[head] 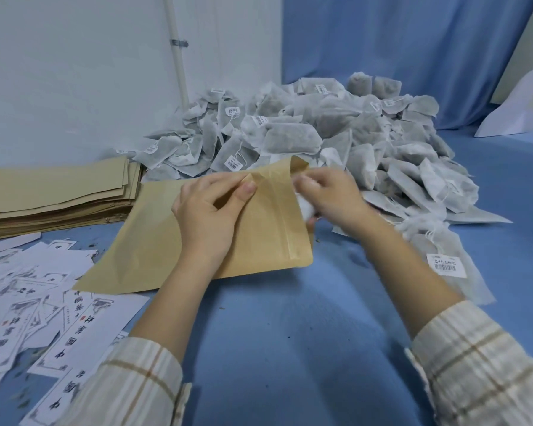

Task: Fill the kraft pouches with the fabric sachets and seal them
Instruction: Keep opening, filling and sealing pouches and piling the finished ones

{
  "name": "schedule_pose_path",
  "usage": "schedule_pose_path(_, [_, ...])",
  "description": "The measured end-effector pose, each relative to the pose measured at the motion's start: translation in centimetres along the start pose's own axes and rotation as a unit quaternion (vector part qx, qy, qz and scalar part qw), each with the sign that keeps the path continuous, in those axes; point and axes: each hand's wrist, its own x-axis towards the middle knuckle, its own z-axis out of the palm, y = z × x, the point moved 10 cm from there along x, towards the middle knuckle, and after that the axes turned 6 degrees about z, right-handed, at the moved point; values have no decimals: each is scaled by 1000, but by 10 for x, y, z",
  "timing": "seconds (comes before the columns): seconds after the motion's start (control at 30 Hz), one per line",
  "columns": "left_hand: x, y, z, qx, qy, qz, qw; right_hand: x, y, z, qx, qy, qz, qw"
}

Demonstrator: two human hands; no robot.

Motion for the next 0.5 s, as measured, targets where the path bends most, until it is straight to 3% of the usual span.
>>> schedule_pose_path(0.07, [-3,11,9,-12,-25,24,999,-2,-12,21,-49,-8,-25,998])
schedule_pose_path(0.13, [-5,17,16,-2,-42,44,998,-2,-10,41,-97,-67,-8,993])
schedule_pose_path(0.2, [-5,13,14,3,-43,35,998,-6,-5,42,-75,-102,24,992])
schedule_pose_path(0.27, [-3,7,10,-2,-36,18,999,-21,-10,50,-110,-201,16,973])
schedule_pose_path(0.37, [0,6,4,-3,-26,20,999,-33,-21,38,-155,-278,-8,948])
schedule_pose_path(0.43, [1,7,2,-6,-18,21,1000,-36,-19,36,-227,-295,-8,928])
schedule_pose_path(0.5, [1,9,2,-27,-14,20,999,-30,-16,36,-274,-255,14,927])
